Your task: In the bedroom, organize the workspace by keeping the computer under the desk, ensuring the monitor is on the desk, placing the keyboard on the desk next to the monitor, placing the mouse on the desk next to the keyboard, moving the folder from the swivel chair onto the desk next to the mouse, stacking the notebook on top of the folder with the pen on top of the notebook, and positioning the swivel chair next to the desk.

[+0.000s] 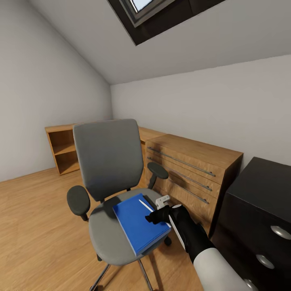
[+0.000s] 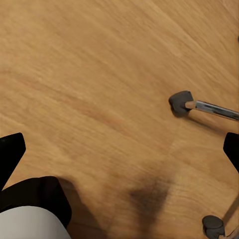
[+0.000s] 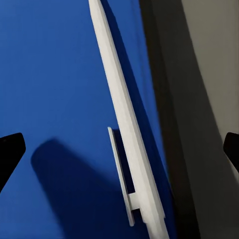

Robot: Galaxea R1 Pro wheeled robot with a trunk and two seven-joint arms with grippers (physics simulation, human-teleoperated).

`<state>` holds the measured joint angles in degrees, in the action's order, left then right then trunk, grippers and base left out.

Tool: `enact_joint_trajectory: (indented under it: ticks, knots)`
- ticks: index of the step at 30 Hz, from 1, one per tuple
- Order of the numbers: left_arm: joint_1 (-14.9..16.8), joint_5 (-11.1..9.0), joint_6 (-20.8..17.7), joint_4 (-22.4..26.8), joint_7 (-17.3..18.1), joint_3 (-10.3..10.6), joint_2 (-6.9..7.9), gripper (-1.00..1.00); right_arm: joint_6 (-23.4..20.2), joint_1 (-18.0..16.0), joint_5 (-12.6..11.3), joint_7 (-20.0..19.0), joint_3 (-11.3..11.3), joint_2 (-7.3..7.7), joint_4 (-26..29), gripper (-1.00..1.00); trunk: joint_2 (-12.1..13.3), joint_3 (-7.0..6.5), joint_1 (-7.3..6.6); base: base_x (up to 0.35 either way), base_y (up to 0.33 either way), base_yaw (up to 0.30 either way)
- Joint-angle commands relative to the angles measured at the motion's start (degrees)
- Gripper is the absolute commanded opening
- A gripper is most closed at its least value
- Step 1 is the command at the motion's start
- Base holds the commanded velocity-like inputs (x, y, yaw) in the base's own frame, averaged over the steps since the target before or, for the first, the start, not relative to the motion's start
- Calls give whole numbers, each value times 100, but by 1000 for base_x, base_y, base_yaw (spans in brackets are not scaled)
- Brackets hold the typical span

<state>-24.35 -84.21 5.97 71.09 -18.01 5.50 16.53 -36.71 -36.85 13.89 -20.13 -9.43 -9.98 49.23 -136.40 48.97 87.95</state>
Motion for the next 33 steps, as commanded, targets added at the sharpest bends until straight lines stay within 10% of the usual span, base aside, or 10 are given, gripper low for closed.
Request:
enact_joint_trajectory:
  ticks: [1, 33]
  knots:
    - [0, -60, 53, 10, -21, 21, 8, 100, -20, -3, 61, -43, 3, -1, 8, 100, -3, 5, -1, 0, 0, 0]
    - [0, -60, 53, 27, -27, 29, 8, 100, -20, -5, 54, -40, 3, -1, 8, 100, -123, 59, 65, 0, 0, 0]
